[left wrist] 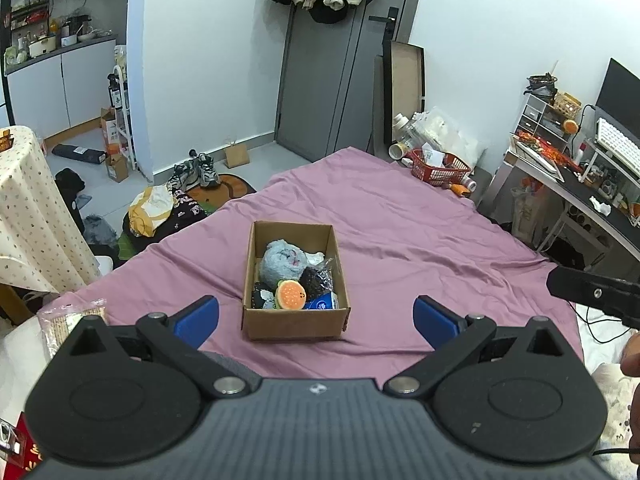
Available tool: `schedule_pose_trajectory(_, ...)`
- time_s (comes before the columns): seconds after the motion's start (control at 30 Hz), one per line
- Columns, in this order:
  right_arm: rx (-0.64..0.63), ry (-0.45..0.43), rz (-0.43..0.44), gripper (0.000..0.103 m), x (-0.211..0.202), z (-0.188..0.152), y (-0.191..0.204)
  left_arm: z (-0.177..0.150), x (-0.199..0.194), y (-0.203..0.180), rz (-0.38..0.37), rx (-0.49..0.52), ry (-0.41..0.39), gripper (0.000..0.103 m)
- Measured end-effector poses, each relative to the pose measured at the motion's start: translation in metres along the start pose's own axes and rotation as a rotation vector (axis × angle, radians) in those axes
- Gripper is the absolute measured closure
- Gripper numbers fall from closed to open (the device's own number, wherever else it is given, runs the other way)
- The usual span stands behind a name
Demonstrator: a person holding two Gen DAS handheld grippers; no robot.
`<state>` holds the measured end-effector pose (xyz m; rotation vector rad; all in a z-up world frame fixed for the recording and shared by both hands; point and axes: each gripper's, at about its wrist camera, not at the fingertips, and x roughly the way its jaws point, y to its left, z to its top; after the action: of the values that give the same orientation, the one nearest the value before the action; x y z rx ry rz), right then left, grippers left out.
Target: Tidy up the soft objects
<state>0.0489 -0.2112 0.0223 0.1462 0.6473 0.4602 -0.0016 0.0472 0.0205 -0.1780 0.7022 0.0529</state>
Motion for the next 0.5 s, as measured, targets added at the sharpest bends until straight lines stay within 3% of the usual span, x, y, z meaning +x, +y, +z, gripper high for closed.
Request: schedule_pose_trajectory(0.5,-0.018,0.004,-0.003,0.000,-0.005,-0.010,0.012,-0.013,-0.012,0.009,-0.010,0.000,-0.015,0.001)
